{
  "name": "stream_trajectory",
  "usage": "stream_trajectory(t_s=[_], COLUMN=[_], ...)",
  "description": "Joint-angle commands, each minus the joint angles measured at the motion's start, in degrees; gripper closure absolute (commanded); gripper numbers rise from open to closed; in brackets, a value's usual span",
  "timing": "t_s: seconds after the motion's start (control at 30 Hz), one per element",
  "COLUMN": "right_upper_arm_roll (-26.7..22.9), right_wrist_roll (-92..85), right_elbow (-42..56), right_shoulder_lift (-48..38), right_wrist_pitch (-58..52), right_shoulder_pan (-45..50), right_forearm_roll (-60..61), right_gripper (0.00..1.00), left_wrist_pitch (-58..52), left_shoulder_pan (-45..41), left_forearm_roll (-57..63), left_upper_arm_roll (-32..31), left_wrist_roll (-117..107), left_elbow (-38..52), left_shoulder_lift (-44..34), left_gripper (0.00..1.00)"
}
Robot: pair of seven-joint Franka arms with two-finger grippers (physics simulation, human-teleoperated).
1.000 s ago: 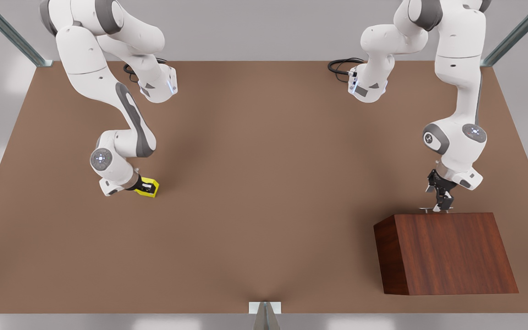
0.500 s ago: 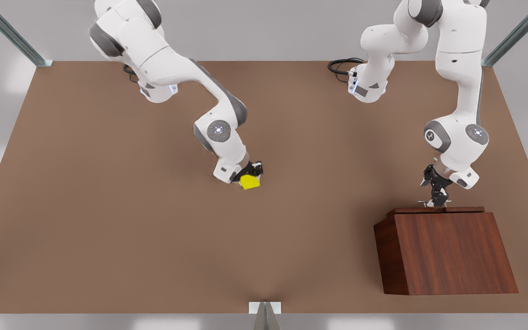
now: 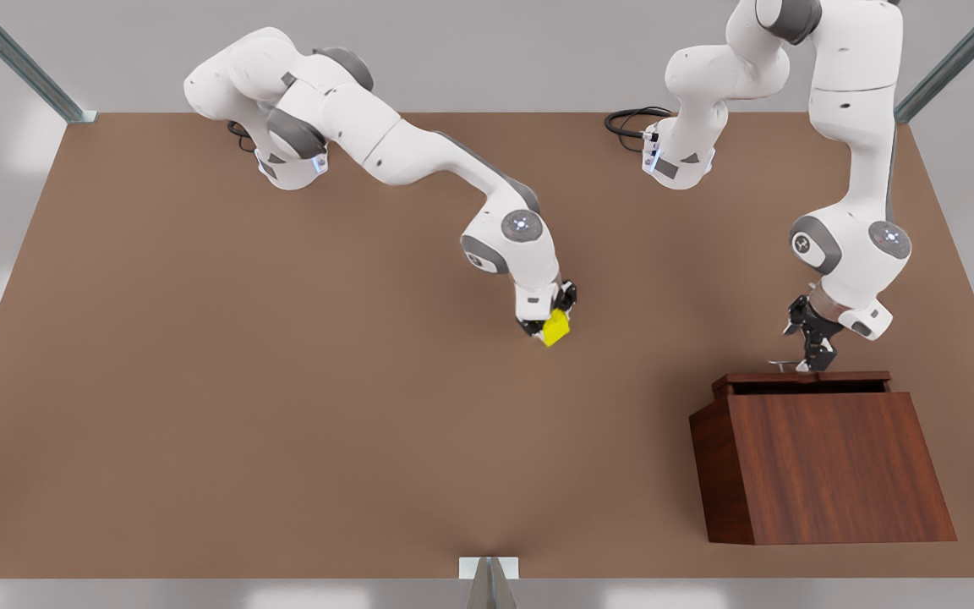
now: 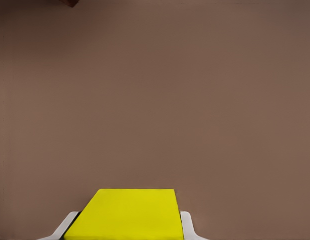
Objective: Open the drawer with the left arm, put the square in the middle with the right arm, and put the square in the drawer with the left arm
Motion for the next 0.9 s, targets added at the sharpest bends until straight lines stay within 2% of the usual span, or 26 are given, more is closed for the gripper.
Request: stream_trajectory(t_s=[0.0, 0.03, 0.07, 0.1, 0.13, 0.3, 0.37, 0.43, 0.47, 0.5, 0.53, 0.57, 0.6, 0.63, 0.67, 0.7, 0.77, 0.87], right_upper_arm_roll=[0.0, 0.0, -0.1, -0.2, -0.4, -0.4, -0.4, -0.3, -0.2, -0.4, -2.6, -5.4, -8.3, -8.7, -11.6, -15.6, -20.2, -20.6], right_wrist_roll=[0.0, -0.1, -0.4, -0.7, -0.7, -0.2, 0.0, -0.7, -0.9, -0.1, -0.9, -1.0, -1.0, -2.8, -12.9, -20.1, -25.9, -26.0], right_elbow=[0.1, 1.1, 0.9, 0.5, 0.3, -2.5, -8.5, -23.8, -27.7, -27.5, -27.5, -27.3, -26.4, -22.7, -21.3, -20.4, -19.9, -18.8], right_shoulder_lift=[0.0, 1.6, 1.6, 1.5, 1.2, -2.7, -10.7, -28.5, -35.7, -39.7, -42.5, -45.3, -46.4, -46.5, -46.5, -47.3, -48.2, -43.7], right_wrist_pitch=[0.0, 2.5, 2.6, 2.5, 2.7, 2.3, 2.2, 1.4, -7.8, -21.4, -28.3, -32.9, -34.9, -38.2, -39.7, -42.5, -46.7, -46.7], right_shoulder_pan=[0.2, 1.2, 1.1, 0.6, 0.4, -0.2, -3.2, -11.9, -17.4, -20.9, -26.6, -31.4, -33.1, -38.6, -41.4, -41.4, -38.6, -39.5], right_forearm_roll=[-0.2, -0.2, -0.3, -1.9, -5.1, -5.0, -4.7, -4.8, -4.8, -2.5, 6.9, 9.4, 9.7, 9.9, 10.1, 10.1, 10.0, 9.4], right_gripper=[0.31, 0.28, 0.17, 0.00, 0.00, 0.00, 0.00, 0.00, 0.00, 0.00, 0.00, 0.00, 0.00, 0.00, 0.00, 0.00, 0.00, 0.00], left_wrist_pitch=[-0.3, -0.9, -1.0, -1.2, -2.2, -5.6, -5.6, -5.6, -5.7, -5.6, -5.7, -5.6, -5.6, -5.6, -5.6, -5.6, -5.6, -5.7], left_shoulder_pan=[0.0, 0.0, 0.0, 0.0, 0.0, -0.1, -0.2, -0.2, -0.3, -0.3, -0.3, -0.3, -0.4, -0.4, -0.4, -0.4, -0.4, -0.6], left_forearm_roll=[0.1, 0.1, 0.1, 0.1, 0.1, 0.1, 0.1, 0.2, 0.2, 0.2, 0.2, 0.2, 0.2, 0.2, 0.2, 0.2, 0.2, 0.2], left_upper_arm_roll=[0.1, 0.2, 0.2, 0.3, 0.6, 1.1, 1.8, 2.3, 2.3, 2.3, 2.4, 2.5, 2.6, 2.6, 2.6, 2.6, 2.7, 3.2], left_wrist_roll=[0.0, 0.1, 0.0, 0.0, 0.1, 0.1, 0.1, 0.1, 0.1, 0.1, 0.1, 0.1, 0.1, 0.1, 0.1, 0.1, 0.1, 0.1], left_elbow=[0.0, -0.3, -0.5, -0.9, -0.9, -2.5, -3.6, -3.8, -3.8, -4.4, -4.7, -5.4, -5.4, -5.8, -6.3, -7.0, -7.9, -9.8], left_shoulder_lift=[-0.1, -0.5, -0.9, -1.3, -1.6, -3.6, -4.5, -5.1, -5.1, -5.6, -6.0, -6.5, -6.6, -6.7, -7.2, -8.0, -8.4, -10.4], left_gripper=[0.00, 0.00, 0.00, 0.00, 0.00, 0.00, 0.00, 0.00, 0.00, 0.00, 0.00, 0.00, 0.00, 0.00, 0.00, 0.00, 0.00, 0.00])
